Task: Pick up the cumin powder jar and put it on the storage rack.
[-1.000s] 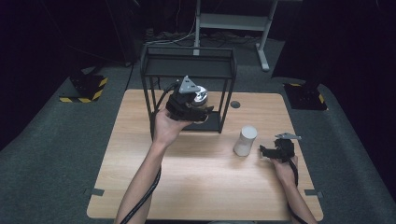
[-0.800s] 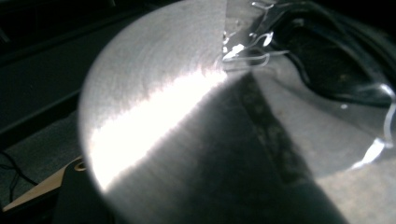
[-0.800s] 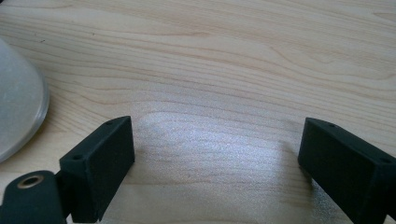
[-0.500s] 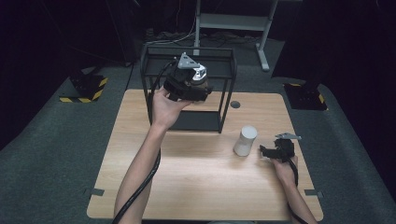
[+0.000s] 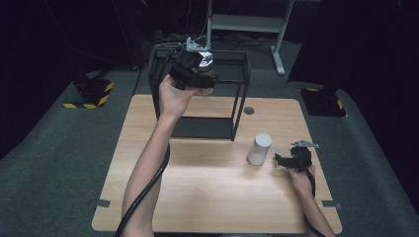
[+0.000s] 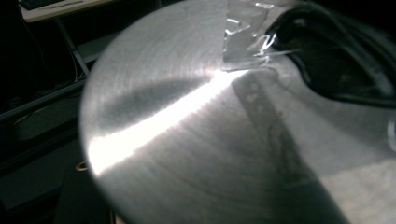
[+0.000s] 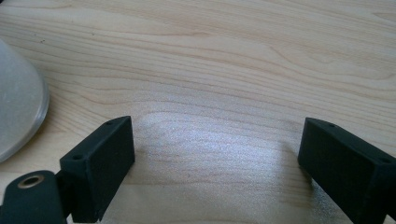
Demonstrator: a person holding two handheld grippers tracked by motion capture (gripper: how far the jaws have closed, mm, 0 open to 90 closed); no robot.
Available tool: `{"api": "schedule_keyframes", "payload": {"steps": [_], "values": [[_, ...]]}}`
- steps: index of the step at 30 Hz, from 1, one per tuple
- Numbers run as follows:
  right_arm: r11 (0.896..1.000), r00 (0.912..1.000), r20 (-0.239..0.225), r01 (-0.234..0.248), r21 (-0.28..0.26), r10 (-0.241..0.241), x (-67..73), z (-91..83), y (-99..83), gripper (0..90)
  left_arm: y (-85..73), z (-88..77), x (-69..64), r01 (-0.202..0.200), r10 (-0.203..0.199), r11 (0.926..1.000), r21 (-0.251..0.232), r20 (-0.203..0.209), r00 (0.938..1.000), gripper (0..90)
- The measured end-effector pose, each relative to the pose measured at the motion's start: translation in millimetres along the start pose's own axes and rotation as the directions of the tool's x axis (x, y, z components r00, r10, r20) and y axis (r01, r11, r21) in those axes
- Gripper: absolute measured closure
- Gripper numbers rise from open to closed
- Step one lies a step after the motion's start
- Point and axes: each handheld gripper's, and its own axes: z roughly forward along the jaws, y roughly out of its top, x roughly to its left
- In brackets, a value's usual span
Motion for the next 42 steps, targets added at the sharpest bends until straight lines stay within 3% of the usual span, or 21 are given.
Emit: {"api": "schedule_keyframes", "payload": {"steps": [3, 10, 14, 15, 28, 37, 42], "values": [[1.000, 1.0000, 0.000, 0.000, 0.000, 0.000, 0.0, 0.0, 0.0, 10.4, 5.0, 5.3, 3.1, 0.019, -0.019, 0.9998, 0.001, -0.012, 0.9998, 30.6], [1.000, 1.0000, -0.001, -0.004, 0.001, 0.004, -0.1, -0.2, 0.1, 10.4, 26.5, 27.2, 4.1, 0.053, -0.049, 0.9975, 0.047, -0.089, 0.9948, 30.6], [1.000, 1.0000, -0.006, -0.005, -0.003, 0.005, -1.6, -0.2, -0.5, 10.4, 30.3, 35.6, 5.0, 0.062, -0.056, 0.9964, 0.059, -0.099, 0.9935, 30.6], [1.000, 1.0000, -0.007, -0.006, -0.003, 0.006, -1.8, -0.3, -0.6, 10.4, 31.3, 41.8, 6.3, 0.083, -0.076, 0.9949, 0.059, -0.106, 0.9914, 30.6], [1.000, 1.0000, -0.006, 0.005, 0.000, -0.005, -0.7, 0.0, 0.0, 10.4, 32.4, 66.2, 21.1, 0.159, -0.147, 0.9842, 0.078, -0.140, 0.9791, 30.6], [1.000, 1.0000, -0.006, 0.006, 0.000, -0.006, -0.7, 0.0, 0.0, 10.4, 31.1, 69.0, 26.5, 0.146, -0.136, 0.9863, 0.077, -0.121, 0.9832, 30.4], [1.000, 1.0000, -0.006, 0.006, 0.000, -0.006, -0.6, 0.0, 0.0, 10.4, 33.9, 69.9, 24.5, 0.151, -0.139, 0.9850, 0.084, -0.133, 0.9814, 30.2]]}}
